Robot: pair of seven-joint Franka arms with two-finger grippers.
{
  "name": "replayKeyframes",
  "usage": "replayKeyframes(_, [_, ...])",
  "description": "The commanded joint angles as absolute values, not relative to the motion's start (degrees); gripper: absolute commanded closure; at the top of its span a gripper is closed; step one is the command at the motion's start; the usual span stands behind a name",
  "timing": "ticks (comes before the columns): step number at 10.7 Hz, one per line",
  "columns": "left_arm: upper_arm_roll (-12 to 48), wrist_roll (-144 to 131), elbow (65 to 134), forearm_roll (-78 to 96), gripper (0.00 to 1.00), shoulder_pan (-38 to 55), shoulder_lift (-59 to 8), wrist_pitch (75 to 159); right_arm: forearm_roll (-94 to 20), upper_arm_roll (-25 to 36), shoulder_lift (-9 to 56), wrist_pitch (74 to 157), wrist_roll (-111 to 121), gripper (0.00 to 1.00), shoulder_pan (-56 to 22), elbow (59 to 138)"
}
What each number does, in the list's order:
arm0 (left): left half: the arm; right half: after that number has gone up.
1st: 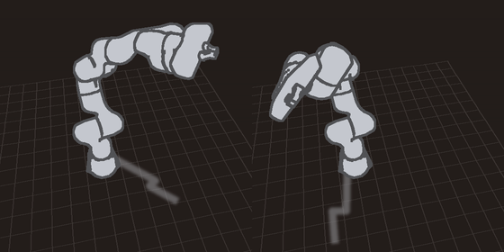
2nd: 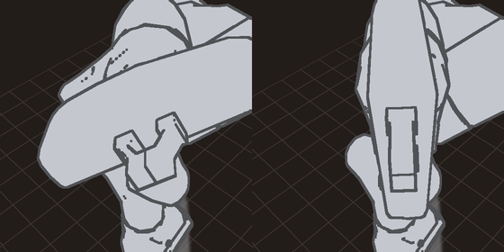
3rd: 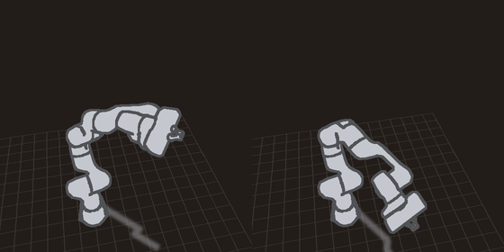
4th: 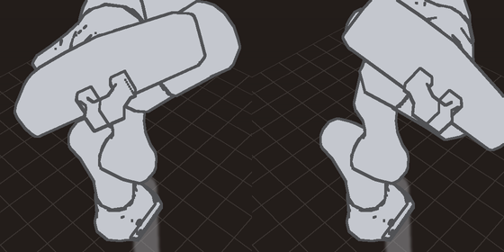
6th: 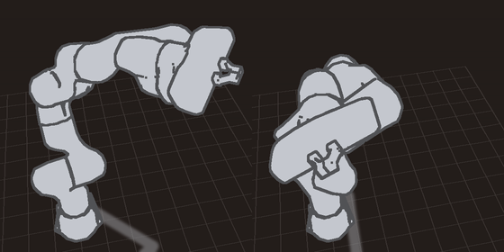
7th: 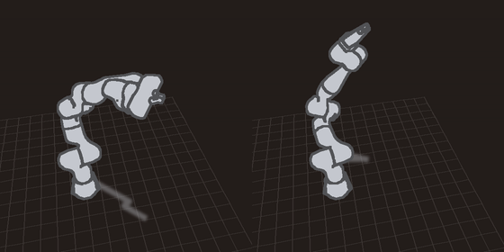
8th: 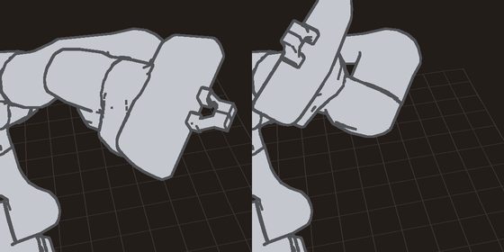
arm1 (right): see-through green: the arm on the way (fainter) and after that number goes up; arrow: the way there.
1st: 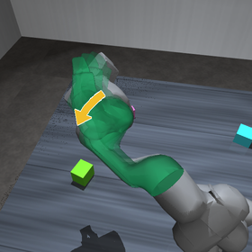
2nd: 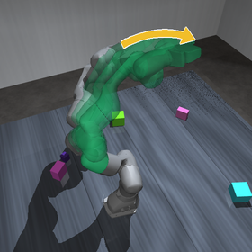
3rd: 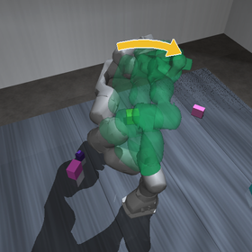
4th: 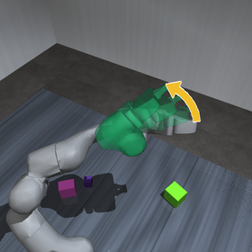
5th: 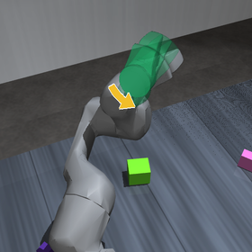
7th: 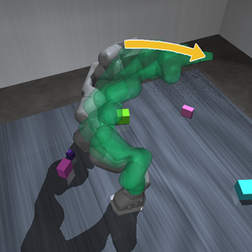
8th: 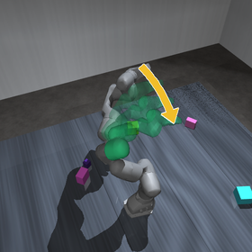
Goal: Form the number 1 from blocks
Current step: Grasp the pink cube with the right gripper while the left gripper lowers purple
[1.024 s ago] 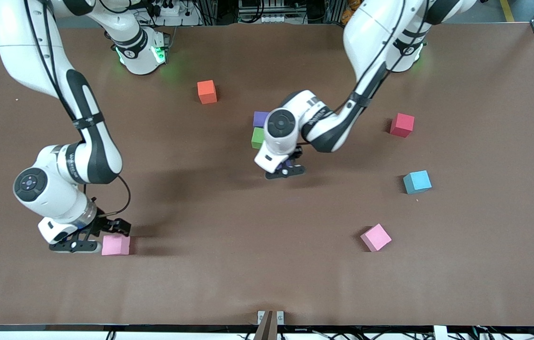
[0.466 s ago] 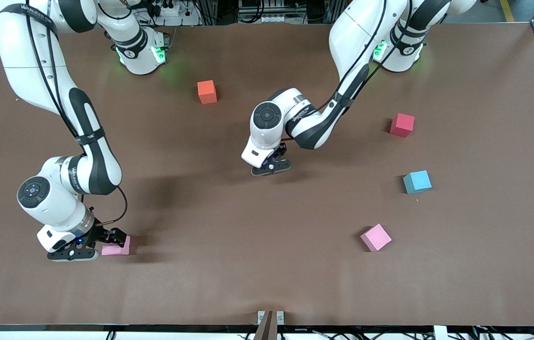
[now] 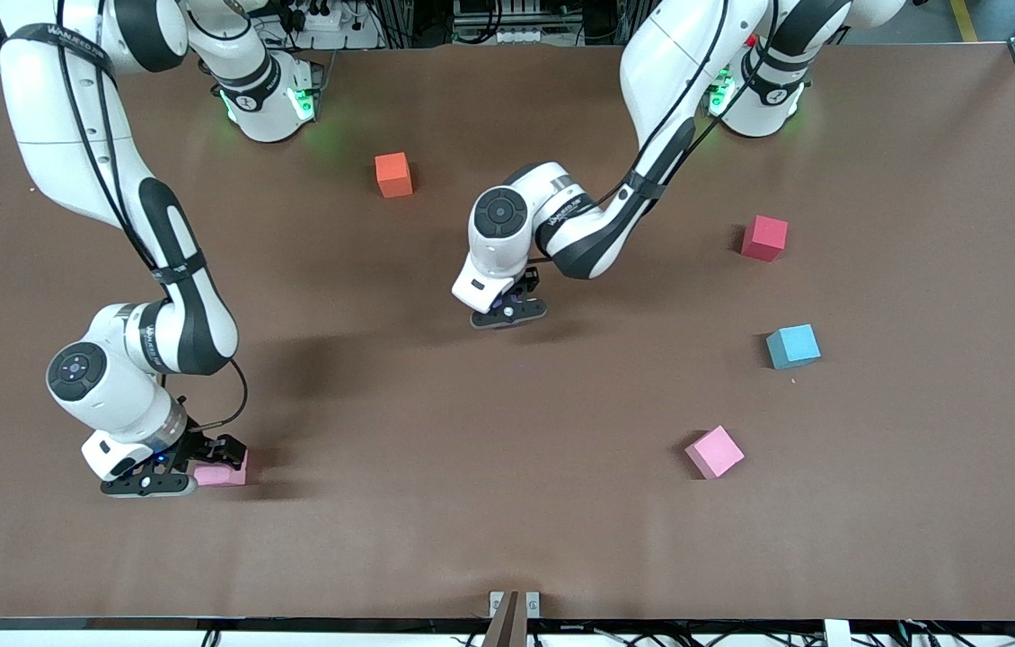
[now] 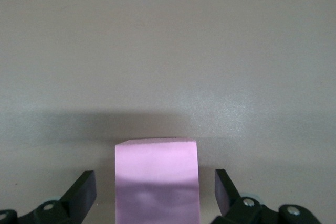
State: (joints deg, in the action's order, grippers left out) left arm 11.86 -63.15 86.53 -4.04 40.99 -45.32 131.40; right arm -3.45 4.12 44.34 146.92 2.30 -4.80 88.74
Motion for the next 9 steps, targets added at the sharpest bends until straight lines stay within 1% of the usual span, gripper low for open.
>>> replayKeyframes(1, [11.34,-62.84,85.87,-3.78,1.0,42.36,-45.88,131.48,-3.6,3.25,46.93,148.27,3.16,0.0,-3.69,86.84])
replayKeyframes(3, [11.43,-62.49,86.04,-3.78,1.0,42.45,-45.79,131.22,-3.6,3.25,47.46,148.36,3.16,0.0,-3.69,86.84])
replayKeyframes(4, [11.51,-62.4,86.31,-3.78,1.0,42.45,-45.79,131.05,-3.69,3.25,47.55,148.27,3.16,0.1,-3.69,86.84])
replayKeyframes(5, [11.6,-62.23,86.48,-3.78,1.0,42.54,-45.79,130.96,-3.69,3.25,47.55,148.18,2.99,0.27,-3.69,86.84])
replayKeyframes(6, [11.6,-62.23,86.83,-3.78,1.0,42.89,-45.79,130.96,-3.78,3.25,47.46,148.18,2.9,0.41,-3.69,86.84])
replayKeyframes(7, [11.6,-62.23,87.18,-3.78,1.0,42.89,-45.79,130.78,-3.78,3.25,47.46,148.18,2.81,0.46,-3.69,86.84])
replayKeyframes(9, [11.69,-62.14,87.19,-3.78,1.0,42.98,-45.79,130.52,-3.96,3.25,47.2,148.1,2.81,0.47,-3.69,86.84])
